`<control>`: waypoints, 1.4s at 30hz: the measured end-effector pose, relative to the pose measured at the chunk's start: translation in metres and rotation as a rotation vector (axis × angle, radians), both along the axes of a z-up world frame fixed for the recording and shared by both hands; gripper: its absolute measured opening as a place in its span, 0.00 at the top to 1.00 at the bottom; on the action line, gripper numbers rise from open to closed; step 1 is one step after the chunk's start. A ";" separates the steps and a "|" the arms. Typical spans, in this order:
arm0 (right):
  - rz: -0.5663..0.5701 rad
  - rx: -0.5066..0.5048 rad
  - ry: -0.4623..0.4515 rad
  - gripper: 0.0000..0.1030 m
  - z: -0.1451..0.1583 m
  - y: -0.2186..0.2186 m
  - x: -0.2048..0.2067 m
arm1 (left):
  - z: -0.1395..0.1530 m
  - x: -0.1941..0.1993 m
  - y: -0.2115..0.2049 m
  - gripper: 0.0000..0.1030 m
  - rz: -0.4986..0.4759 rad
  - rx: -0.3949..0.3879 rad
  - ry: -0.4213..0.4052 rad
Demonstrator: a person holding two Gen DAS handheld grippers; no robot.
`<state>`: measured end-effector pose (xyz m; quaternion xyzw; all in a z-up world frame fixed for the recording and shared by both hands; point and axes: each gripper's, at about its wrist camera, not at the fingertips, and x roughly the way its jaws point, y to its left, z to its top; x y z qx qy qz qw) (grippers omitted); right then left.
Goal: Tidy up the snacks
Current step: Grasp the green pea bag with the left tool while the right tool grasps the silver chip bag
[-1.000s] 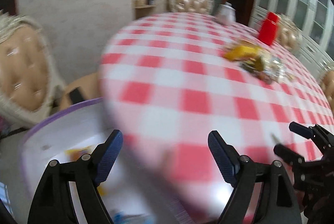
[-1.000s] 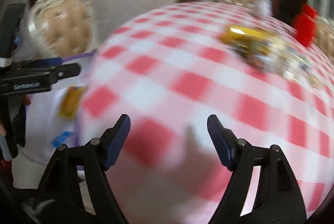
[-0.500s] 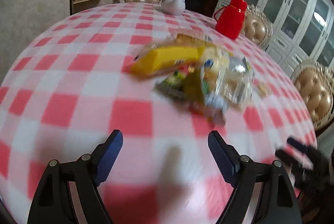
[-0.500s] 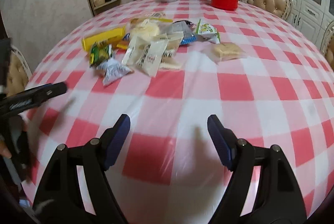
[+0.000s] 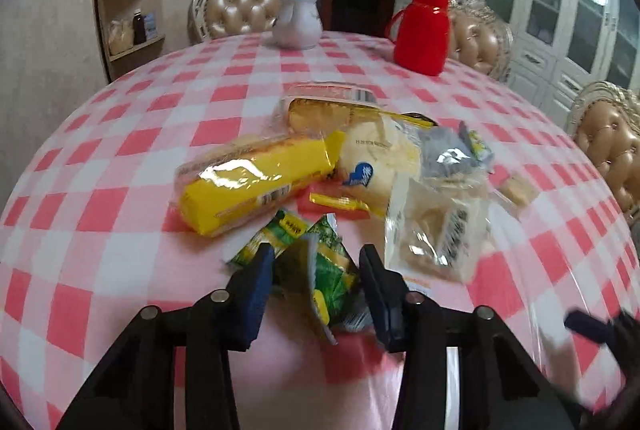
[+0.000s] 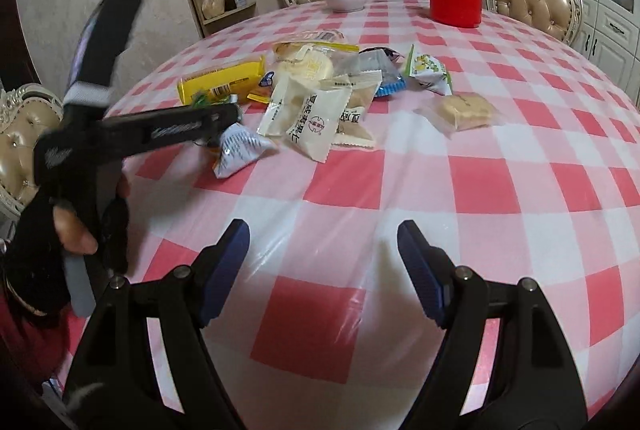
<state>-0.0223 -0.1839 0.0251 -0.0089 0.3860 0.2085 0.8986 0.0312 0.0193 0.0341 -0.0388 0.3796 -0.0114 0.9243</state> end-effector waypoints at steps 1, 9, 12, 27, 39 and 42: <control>0.002 -0.009 -0.002 0.24 0.000 0.002 0.000 | 0.002 -0.007 0.003 0.62 -0.003 -0.006 -0.009; 0.144 -0.101 0.012 0.24 -0.006 0.062 0.014 | 0.005 -0.075 0.062 0.62 0.005 -0.033 0.007; 0.167 -0.096 0.037 0.24 -0.010 0.088 0.028 | -0.001 -0.090 0.079 0.62 0.032 -0.030 0.030; 0.016 -0.196 0.069 0.29 -0.022 0.145 0.066 | -0.021 -0.098 0.102 0.51 0.059 -0.058 0.110; 0.016 -0.030 0.027 0.52 -0.005 0.103 0.022 | -0.012 -0.129 0.097 0.64 0.060 -0.043 0.070; 0.026 -0.017 0.013 0.52 0.002 0.099 0.006 | -0.010 -0.137 0.098 0.64 0.073 -0.067 0.071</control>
